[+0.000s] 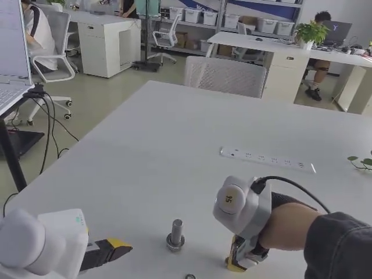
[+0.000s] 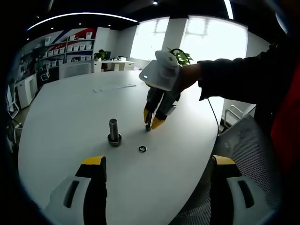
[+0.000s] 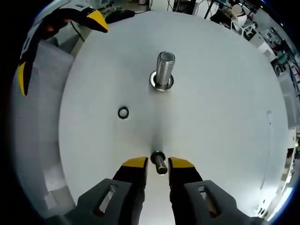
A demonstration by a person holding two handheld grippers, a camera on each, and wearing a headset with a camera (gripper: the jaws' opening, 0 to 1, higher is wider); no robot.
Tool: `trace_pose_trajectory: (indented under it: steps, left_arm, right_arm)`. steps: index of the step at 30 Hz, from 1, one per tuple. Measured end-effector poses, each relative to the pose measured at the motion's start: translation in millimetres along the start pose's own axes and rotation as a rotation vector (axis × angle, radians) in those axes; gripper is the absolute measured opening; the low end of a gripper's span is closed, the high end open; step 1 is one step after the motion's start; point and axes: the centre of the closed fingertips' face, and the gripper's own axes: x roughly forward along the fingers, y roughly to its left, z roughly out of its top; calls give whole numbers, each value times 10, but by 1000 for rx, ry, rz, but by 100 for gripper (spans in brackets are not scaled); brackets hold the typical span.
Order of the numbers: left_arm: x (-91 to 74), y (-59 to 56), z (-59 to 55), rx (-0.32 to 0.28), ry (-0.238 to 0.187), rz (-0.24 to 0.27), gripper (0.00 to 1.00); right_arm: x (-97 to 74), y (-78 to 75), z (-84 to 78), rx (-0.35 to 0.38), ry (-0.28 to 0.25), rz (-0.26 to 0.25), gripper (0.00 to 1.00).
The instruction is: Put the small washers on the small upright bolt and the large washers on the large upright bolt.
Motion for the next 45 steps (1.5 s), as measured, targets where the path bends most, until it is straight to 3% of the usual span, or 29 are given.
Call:
trace_pose_trajectory:
  steps: [13,15,33,45]
  left_arm:
    - [-2,-5,10,3,-1,-2,92]
    - [-2,-6,15,4,-2,-1,92]
    - [11,-19,42,13,-4,-9,92]
    - [21,-39,54,18,-6,-16,92]
  right_arm:
    - [-72,-27,-41,38,-20,-8,29]
    - [-85,-25,-42,55,-34,-6,36]
    - [-215,-17,-172,66,-38,-39,35]
    - [-260,133,-300,89,-42,-34,35]
